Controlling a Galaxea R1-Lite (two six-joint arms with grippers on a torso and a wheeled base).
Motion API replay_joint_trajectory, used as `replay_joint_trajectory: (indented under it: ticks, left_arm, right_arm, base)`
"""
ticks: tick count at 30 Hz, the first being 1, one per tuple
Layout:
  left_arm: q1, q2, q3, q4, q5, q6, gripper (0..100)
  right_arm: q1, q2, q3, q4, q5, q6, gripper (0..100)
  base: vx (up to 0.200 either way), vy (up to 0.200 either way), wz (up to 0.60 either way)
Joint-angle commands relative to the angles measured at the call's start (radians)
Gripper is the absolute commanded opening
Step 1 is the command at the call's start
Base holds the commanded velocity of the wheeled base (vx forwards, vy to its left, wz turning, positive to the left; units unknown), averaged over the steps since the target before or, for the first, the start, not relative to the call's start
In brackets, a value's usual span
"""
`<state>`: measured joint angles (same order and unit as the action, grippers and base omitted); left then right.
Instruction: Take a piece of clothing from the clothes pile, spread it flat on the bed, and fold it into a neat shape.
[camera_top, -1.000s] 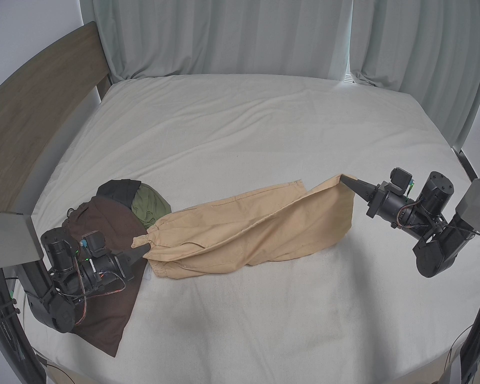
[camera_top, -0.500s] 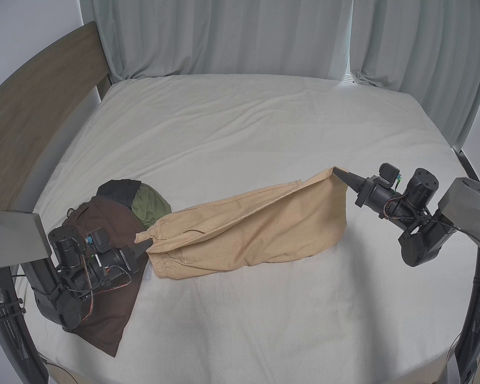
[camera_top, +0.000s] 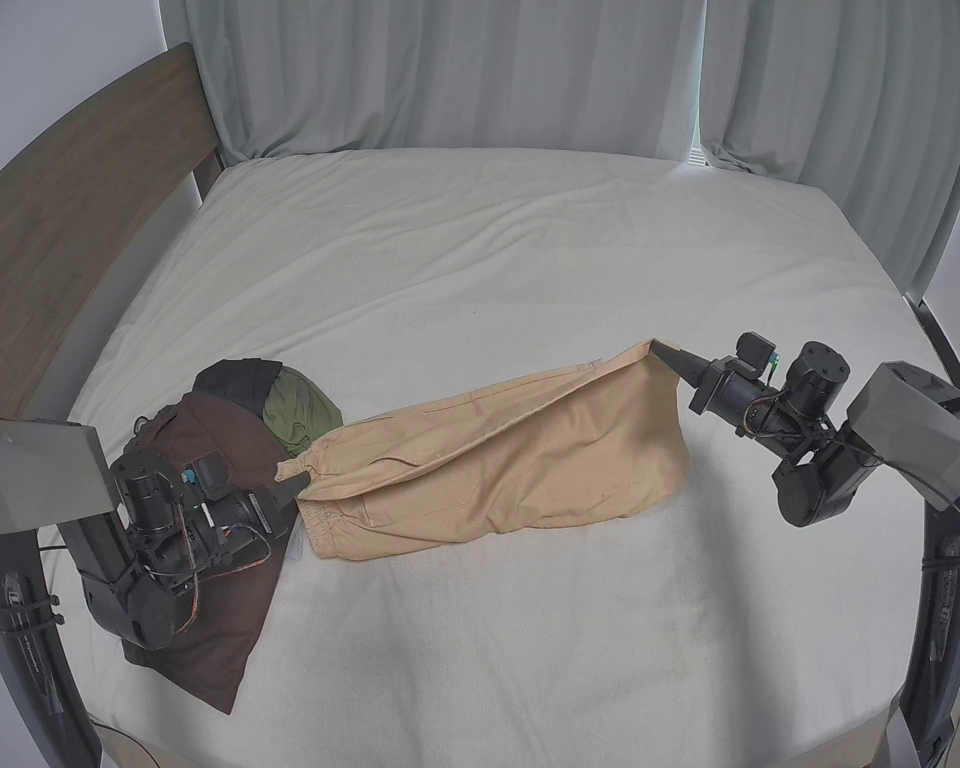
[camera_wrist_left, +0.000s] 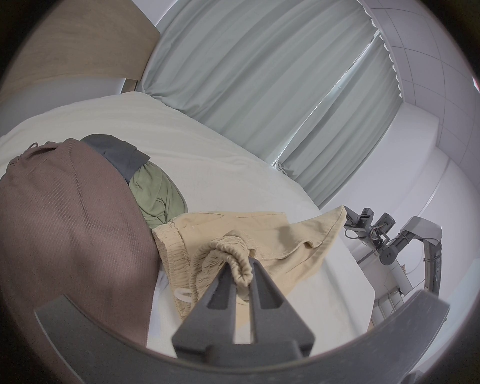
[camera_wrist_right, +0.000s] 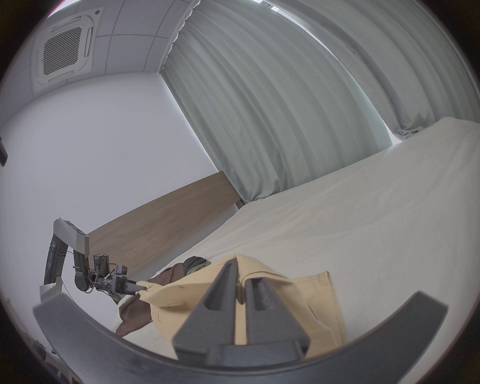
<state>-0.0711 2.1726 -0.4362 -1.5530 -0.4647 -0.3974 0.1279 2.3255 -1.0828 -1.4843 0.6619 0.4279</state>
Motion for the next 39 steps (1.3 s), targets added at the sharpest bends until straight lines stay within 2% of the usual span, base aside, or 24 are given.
replay_joint_trajectory:
  ticks: [1, 37, 38, 39]
  left_arm:
    - [0.001, 0.024, -0.019, -0.002, 0.001, -0.001, 0]
    - [0.024, 0.128, -0.133, -0.002, 0.015, 0.002, 0]
    - [0.024, 0.128, -0.133, -0.002, 0.015, 0.002, 100]
    - [0.024, 0.13, -0.134, -0.002, 0.015, 0.002, 100]
  right_arm:
    - [0.006, 0.055, -0.042, 0.002, 0.001, 0.0, 0]
    - [-0.001, 0.164, -0.232, 0.078, 0.001, -0.001, 0]
    - [-0.001, 0.164, -0.233, 0.078, -0.001, -0.001, 100]
    - [0.001, 0.166, -0.233, 0.079, 0.001, -0.001, 100]
  base:
    - [0.0, 0.0, 0.0]
    - [0.0, 0.0, 0.0]
    - [0.0, 0.0, 0.0]
    - [0.0, 0.0, 0.0]
